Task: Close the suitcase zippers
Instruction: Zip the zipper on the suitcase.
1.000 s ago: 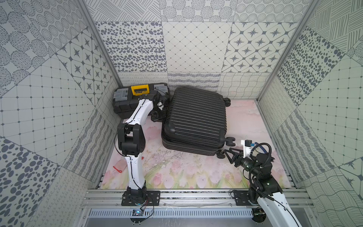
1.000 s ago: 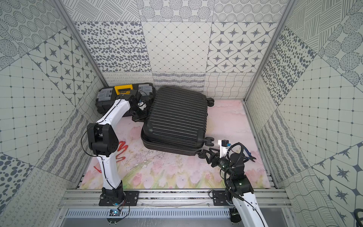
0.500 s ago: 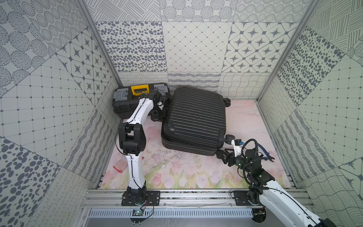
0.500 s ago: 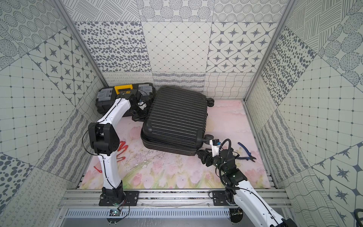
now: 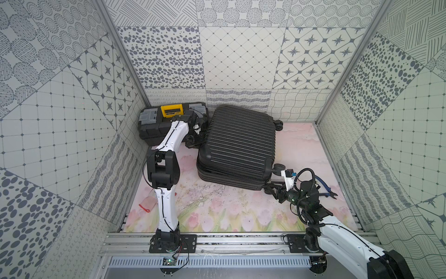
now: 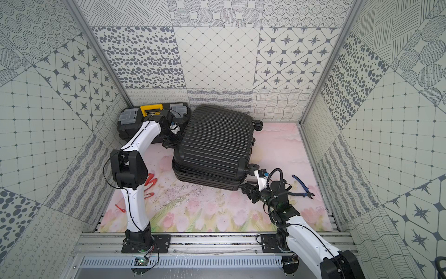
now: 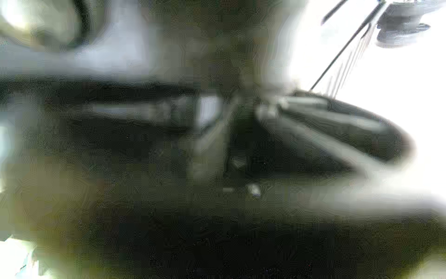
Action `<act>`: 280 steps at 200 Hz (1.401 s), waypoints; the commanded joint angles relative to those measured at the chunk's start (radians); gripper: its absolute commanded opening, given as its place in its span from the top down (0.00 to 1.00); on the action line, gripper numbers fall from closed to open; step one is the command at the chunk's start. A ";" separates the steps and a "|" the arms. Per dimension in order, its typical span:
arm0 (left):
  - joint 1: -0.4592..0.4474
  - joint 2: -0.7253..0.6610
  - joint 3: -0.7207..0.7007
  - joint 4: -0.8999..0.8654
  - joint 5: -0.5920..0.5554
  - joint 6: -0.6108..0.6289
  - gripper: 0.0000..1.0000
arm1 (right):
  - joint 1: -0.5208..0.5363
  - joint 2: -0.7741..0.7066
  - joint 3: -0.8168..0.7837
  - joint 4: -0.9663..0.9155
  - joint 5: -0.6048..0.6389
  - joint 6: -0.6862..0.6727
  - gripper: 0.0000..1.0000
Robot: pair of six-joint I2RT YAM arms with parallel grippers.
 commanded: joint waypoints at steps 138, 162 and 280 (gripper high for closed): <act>0.019 0.028 0.029 0.049 0.079 -0.026 1.00 | 0.003 -0.090 0.017 0.031 0.026 -0.029 0.44; 0.020 0.031 0.024 0.046 0.088 -0.023 1.00 | 0.003 -0.008 0.033 0.098 -0.070 -0.020 0.43; 0.024 0.046 0.009 0.055 0.093 -0.022 1.00 | 0.003 -0.133 0.019 0.027 -0.092 0.047 0.44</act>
